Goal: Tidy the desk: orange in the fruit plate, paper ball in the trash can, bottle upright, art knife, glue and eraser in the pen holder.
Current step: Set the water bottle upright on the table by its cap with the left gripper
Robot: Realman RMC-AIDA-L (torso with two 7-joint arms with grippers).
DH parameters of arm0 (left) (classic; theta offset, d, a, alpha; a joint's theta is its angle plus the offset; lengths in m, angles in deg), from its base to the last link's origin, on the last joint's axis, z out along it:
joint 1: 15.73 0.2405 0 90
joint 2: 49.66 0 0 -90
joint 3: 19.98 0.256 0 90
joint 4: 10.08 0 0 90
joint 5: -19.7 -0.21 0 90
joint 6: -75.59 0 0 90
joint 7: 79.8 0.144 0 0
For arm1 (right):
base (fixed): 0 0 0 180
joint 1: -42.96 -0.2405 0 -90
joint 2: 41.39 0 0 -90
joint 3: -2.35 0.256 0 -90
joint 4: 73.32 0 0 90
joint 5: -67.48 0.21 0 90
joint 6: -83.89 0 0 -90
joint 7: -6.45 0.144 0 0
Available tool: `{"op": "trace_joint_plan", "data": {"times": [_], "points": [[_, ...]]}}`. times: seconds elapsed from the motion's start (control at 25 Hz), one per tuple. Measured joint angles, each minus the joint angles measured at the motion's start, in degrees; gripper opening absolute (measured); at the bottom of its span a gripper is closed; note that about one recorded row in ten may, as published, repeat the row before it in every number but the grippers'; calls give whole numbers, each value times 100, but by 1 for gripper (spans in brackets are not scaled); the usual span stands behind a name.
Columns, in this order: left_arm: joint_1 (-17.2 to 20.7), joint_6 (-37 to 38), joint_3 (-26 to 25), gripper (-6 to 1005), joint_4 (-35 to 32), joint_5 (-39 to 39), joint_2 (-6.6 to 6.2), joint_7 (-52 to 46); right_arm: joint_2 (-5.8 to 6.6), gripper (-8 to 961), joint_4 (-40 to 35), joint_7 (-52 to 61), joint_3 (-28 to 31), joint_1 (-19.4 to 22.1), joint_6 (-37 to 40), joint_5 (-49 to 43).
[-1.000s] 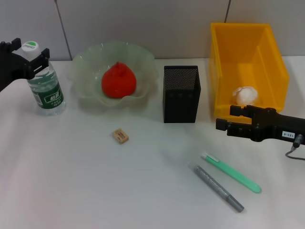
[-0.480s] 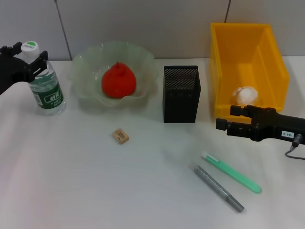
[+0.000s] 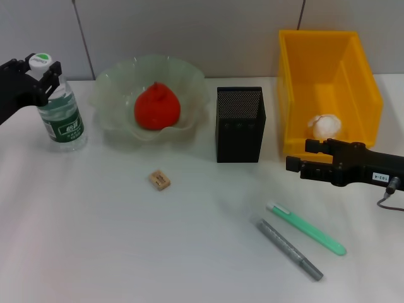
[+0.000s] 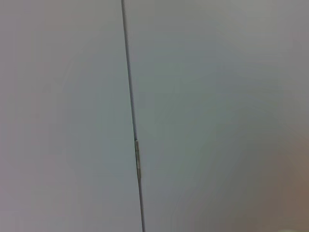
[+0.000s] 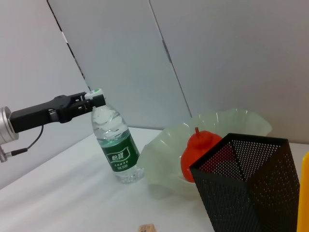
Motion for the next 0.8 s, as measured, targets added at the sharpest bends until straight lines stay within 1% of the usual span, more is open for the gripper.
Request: {"op": "trace_joint_plan", "data": {"times": [0.16, 0.4, 0.44, 0.52, 0.6, 0.64, 0.68, 0.8], "points": [[20, 9, -1, 436, -11, 2, -4, -8, -5, 839, 0, 0, 0, 1, 0, 0], [154, 242, 8, 438, -289, 3, -10, -286, -9, 839, 0, 0, 0, 1, 0, 1], [300, 333, 70, 438, -598, -27, -15, -541, -9, 839, 0, 0, 0, 1, 0, 0], [440, 377, 182, 437, -858, -82, -14, -770, -9, 839, 0, 0, 1, 1, 0, 1], [440, 377, 182, 436, -858, -82, -14, -770, -9, 839, 0, 0, 8, 1, 2, 1], [502, 394, 248, 436, -974, -122, -15, -894, -8, 839, 0, 0, 12, 1, 2, 1], [623, 462, 348, 436, -1161, -353, -24, -1236, -7, 839, 0, 0, 16, 1, 4, 1], [658, 511, 350, 437, -1191, -460, -24, -1332, -1, 839, 0, 0, 15, 1, 5, 4]]}}
